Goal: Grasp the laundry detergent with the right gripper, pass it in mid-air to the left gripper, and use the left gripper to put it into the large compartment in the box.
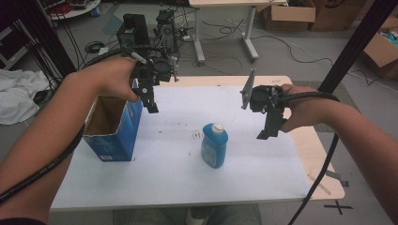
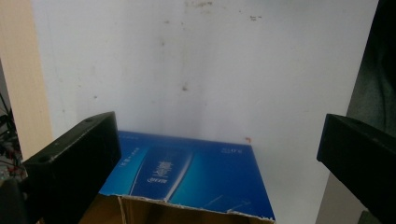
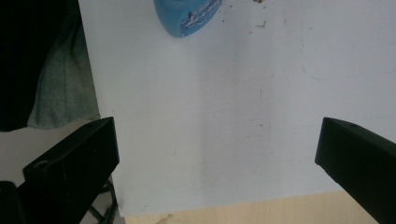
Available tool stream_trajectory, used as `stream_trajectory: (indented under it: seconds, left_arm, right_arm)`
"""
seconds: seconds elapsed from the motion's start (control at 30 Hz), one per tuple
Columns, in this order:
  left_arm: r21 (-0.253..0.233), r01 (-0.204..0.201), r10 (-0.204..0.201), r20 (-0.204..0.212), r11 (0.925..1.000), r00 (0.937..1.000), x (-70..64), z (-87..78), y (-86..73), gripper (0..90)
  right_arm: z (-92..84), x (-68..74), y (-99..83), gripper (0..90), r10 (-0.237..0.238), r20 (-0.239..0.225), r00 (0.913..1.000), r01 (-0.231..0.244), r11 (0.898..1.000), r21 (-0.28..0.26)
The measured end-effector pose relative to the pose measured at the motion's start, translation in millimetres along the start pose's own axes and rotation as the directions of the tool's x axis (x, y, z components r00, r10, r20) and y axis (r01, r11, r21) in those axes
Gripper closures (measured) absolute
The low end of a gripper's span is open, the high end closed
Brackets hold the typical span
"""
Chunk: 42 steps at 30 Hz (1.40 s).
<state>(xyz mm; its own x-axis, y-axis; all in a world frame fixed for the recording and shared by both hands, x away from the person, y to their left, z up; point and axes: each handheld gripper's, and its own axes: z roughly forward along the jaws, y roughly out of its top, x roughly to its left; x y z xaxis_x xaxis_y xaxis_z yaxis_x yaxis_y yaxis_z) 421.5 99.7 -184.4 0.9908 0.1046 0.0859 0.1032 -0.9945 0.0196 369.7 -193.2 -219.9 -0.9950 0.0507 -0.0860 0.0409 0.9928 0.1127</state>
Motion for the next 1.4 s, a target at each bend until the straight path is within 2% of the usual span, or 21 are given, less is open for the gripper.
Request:
stream_trajectory:
  seconds: [0.13,0.27,0.4,0.5,0.6,0.63,0.67,0.73,0.9,0.97,1.13,1.2,1.3,1.37,1.4]
  left_arm:
    - [0.001,0.002,-0.002,-0.004,1.0,1.0,-0.4,-0.9,-3.8,0.1]
    - [-0.026,0.003,-0.003,-0.008,0.9997,1.0,-1.9,-1.9,-7.6,0.1]
    - [-0.032,0.004,-0.005,-0.009,0.9995,0.9999,-2.8,-2.6,-11.3,0.1]
    - [-0.03,-0.001,0.0,-0.011,0.9996,0.9999,-4.8,-2.9,-12.2,0.1]
    - [-0.046,-0.007,0.006,-0.017,0.9989,0.9998,-7.4,-3.1,-12.4,0.1]
    - [-0.045,-0.007,0.007,-0.015,0.9989,0.9999,-7.9,-3.9,-12.2,0.1]
    - [-0.051,-0.01,0.009,-0.017,0.9987,0.9998,-8.4,-4.1,-12.3,0.1]
    - [-0.052,-0.012,0.011,-0.019,0.9986,0.9997,-9.0,-5.5,-12.1,0.1]
    - [-0.057,-0.009,0.007,-0.021,0.9983,0.9998,-10.1,-7.0,-12.8,0.1]
    - [-0.06,-0.008,0.007,-0.018,0.9982,0.9998,-10.5,-6.4,-12.8,0.1]
    - [-0.06,-0.01,0.009,-0.016,0.9982,0.9998,-12.8,-4.2,-11.6,0.1]
    - [-0.062,-0.008,0.007,-0.017,0.9981,0.9998,-13.7,-3.9,-11.4,0.1]
    - [-0.059,-0.011,0.01,-0.018,0.9982,0.9998,-14.3,-4.8,-11.2,0.1]
    - [-0.062,-0.012,0.011,-0.017,0.998,0.9998,-15.0,-4.8,-11.1,0.1]
    - [-0.059,-0.014,0.013,-0.018,0.9981,0.9998,-15.3,-4.8,-10.8,0.1]
  right_arm:
    - [-1.7,3.6,-8.4,0.0,0.019,0.026,0.9995,-0.017,0.997,-0.071]
    - [1.0,7.9,-20.0,0.0,0.045,0.039,0.9982,-0.039,0.989,-0.142]
    - [9.4,11.7,-31.7,0.0,0.062,0.04,0.9973,-0.052,0.976,-0.213]
    - [20.7,15.7,-42.6,0.0,0.071,0.039,0.9967,-0.057,0.955,-0.291]
    - [34.1,18.0,-53.5,0.0,0.095,0.026,0.9951,-0.079,0.927,-0.368]
    - [40.0,19.3,-57.5,0.0,0.111,0.022,0.9936,-0.093,0.913,-0.397]
    - [43.5,20.4,-59.7,0.0,0.12,0.021,0.9925,-0.101,0.906,-0.412]
    - [52.8,23.9,-64.5,0.0,0.148,0.021,0.9888,-0.122,0.882,-0.455]
    - [76.7,36.2,-72.9,0.0,0.202,-0.005,0.9794,-0.169,0.807,-0.566]
    - [85.4,40.6,-75.4,0.0,0.222,-0.016,0.9748,-0.186,0.773,-0.606]
    - [107.1,51.0,-78.1,0.0,0.269,-0.032,0.9627,-0.219,0.707,-0.673]
    - [115.3,55.2,-76.6,0.0,0.282,-0.036,0.9587,-0.228,0.688,-0.689]
    - [125.8,62.1,-71.4,0.0,0.314,-0.021,0.9491,-0.237,0.668,-0.705]
    - [132.3,65.6,-68.0,0.0,0.332,-0.023,0.9429,-0.244,0.643,-0.726]
    - [135.4,66.6,-66.2,0.0,0.335,-0.024,0.9419,-0.245,0.636,-0.732]
